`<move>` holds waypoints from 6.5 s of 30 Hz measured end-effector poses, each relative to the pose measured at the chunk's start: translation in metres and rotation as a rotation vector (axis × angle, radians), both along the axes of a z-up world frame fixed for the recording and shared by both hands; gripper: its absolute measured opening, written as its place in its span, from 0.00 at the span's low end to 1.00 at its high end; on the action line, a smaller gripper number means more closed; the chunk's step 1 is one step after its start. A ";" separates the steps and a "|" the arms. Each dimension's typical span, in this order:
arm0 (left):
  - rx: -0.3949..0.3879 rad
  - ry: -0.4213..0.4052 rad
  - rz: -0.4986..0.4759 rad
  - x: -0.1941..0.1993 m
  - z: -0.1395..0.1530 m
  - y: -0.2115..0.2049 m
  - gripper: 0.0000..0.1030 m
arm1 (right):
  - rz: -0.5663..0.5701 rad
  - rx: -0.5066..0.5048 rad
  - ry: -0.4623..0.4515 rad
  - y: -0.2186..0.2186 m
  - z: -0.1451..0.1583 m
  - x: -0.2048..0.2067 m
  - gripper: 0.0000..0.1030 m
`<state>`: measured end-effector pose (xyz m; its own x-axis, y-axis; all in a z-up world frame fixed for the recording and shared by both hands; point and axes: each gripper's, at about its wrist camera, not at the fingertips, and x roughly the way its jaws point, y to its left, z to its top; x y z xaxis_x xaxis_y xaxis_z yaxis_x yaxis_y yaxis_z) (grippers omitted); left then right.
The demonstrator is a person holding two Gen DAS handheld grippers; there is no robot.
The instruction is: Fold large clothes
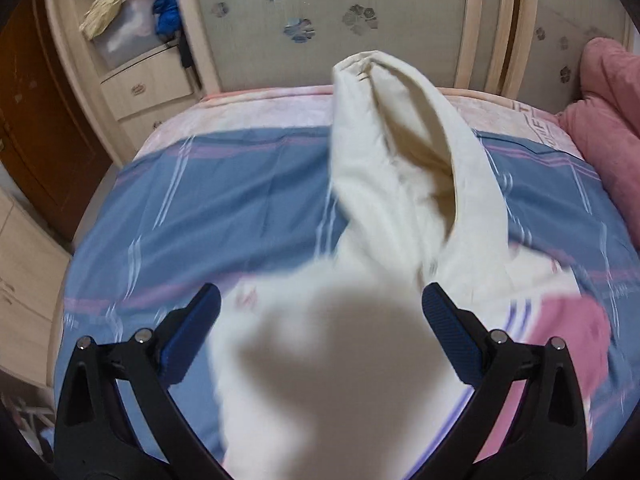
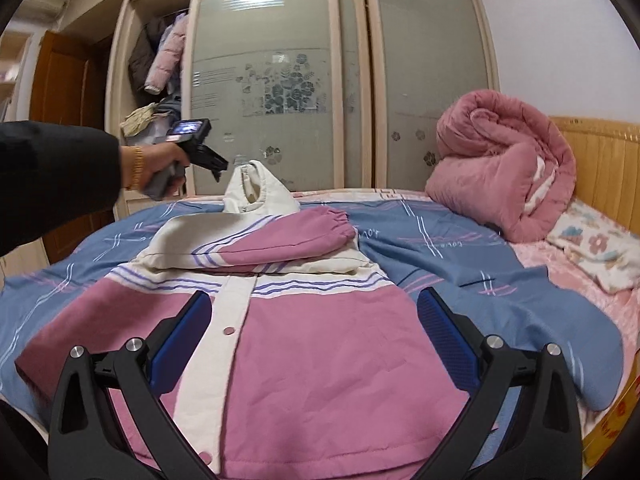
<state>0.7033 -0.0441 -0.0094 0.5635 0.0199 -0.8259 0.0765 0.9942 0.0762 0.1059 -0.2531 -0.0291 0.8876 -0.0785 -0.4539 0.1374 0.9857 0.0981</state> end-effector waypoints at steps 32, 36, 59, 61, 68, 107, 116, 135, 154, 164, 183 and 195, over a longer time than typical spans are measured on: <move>-0.126 0.020 -0.097 -0.027 0.009 -0.010 0.06 | -0.050 0.164 0.046 -0.037 -0.016 0.013 0.99; -0.166 0.031 -0.124 -0.082 -0.012 0.008 0.07 | -0.048 0.145 0.036 -0.032 -0.011 0.009 0.99; -0.490 -0.425 -0.131 -0.383 0.010 0.076 0.98 | -0.065 0.171 -0.044 -0.036 0.007 -0.017 0.99; -0.467 -0.528 -0.194 -0.438 0.025 0.077 0.98 | -0.066 0.154 -0.052 -0.031 0.010 -0.019 0.99; -0.157 -0.736 -0.159 -0.574 0.015 0.075 0.98 | -0.011 -0.031 -0.111 0.020 0.028 -0.032 0.99; -0.077 -0.741 -0.113 -0.613 0.017 0.077 0.98 | 0.112 -0.116 -0.187 0.077 0.051 -0.063 0.99; -0.083 -0.742 -0.113 -0.614 0.017 0.078 0.98 | 0.121 -0.136 -0.174 0.083 0.049 -0.059 0.99; -0.114 -0.735 -0.089 -0.613 0.019 0.099 0.98 | 0.136 -0.163 -0.151 0.098 0.046 -0.052 0.99; -0.311 -0.709 -0.028 -0.605 0.017 0.132 0.98 | 0.232 -0.658 -0.272 0.094 0.048 0.023 0.99; -0.390 -0.669 0.013 -0.590 0.011 0.153 0.98 | 0.333 -1.187 -0.064 0.144 -0.067 0.236 0.97; -0.457 -0.658 0.065 -0.593 0.009 0.184 0.98 | 0.541 -1.117 0.275 0.206 -0.103 0.234 0.16; -0.433 -0.623 0.069 -0.592 0.011 0.179 0.98 | 0.488 -0.930 0.108 0.157 -0.045 0.150 0.93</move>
<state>0.1118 0.1352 0.0012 0.9373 -0.1812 -0.2977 0.0834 0.9460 -0.3132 0.2556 -0.0957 -0.0743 0.8752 -0.0815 -0.4769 -0.3314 0.6172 -0.7136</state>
